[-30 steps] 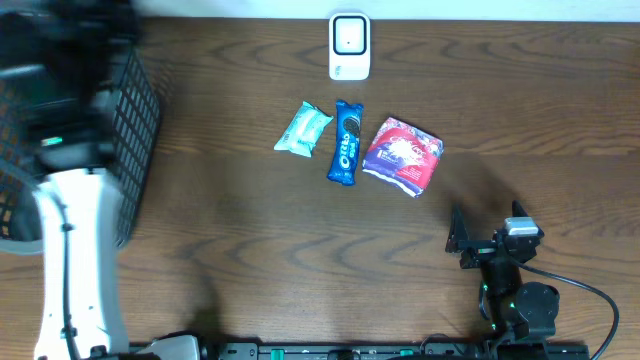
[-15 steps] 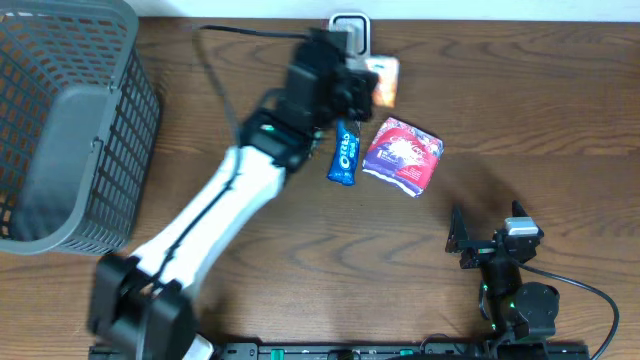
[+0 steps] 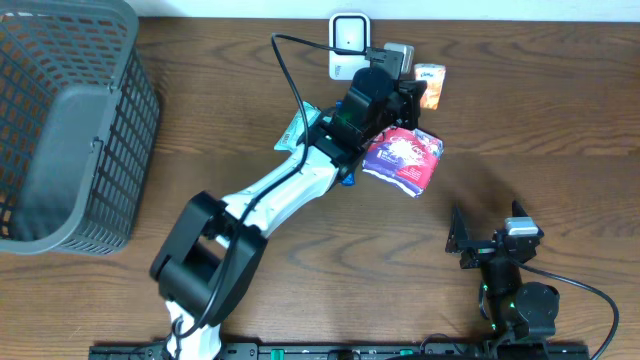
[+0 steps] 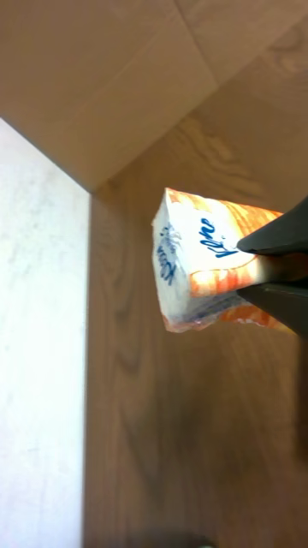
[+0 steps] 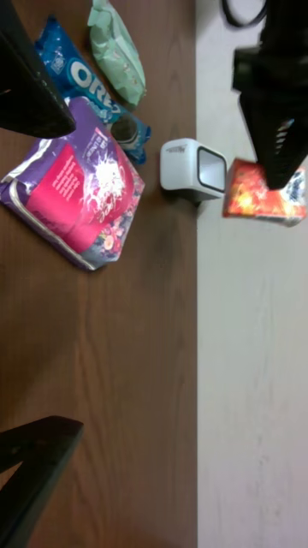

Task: Scan the item barcode
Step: 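Carry the tissue pack to the scanner with the left gripper, then drop the tissue pack on the table right of the scanner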

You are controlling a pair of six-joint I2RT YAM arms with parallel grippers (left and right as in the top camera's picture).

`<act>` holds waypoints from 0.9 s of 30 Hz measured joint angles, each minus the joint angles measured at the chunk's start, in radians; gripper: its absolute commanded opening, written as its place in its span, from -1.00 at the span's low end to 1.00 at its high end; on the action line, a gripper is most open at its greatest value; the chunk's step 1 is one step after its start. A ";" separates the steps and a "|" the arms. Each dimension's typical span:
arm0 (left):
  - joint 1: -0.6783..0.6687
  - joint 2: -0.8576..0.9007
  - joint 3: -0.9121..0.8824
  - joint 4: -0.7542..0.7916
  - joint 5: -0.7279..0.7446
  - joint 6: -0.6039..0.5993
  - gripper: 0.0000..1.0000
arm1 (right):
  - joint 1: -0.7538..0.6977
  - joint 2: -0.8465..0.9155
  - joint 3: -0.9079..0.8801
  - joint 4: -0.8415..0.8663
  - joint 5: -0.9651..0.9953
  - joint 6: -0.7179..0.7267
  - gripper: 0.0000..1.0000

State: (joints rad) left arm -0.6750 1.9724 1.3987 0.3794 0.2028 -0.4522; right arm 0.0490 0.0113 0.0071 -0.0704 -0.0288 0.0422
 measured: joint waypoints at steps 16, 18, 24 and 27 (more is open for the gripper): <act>-0.035 0.184 0.000 0.150 0.000 -0.155 -0.84 | 0.000 0.000 0.000 0.000 0.000 0.000 0.98; -0.042 0.184 0.000 0.150 0.000 -0.158 -0.21 | 0.000 0.000 0.000 0.000 0.000 0.000 0.98; -0.046 0.184 0.000 0.150 0.000 -0.177 0.99 | 0.000 0.000 0.000 0.000 0.000 0.000 0.98; -0.045 0.184 0.000 0.151 -0.001 -0.177 0.96 | 0.000 0.000 0.000 0.000 0.000 0.000 0.99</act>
State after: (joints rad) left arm -0.7200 2.1563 1.3983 0.5308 0.2020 -0.6296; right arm 0.0486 0.0113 0.0071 -0.0708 -0.0288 0.0422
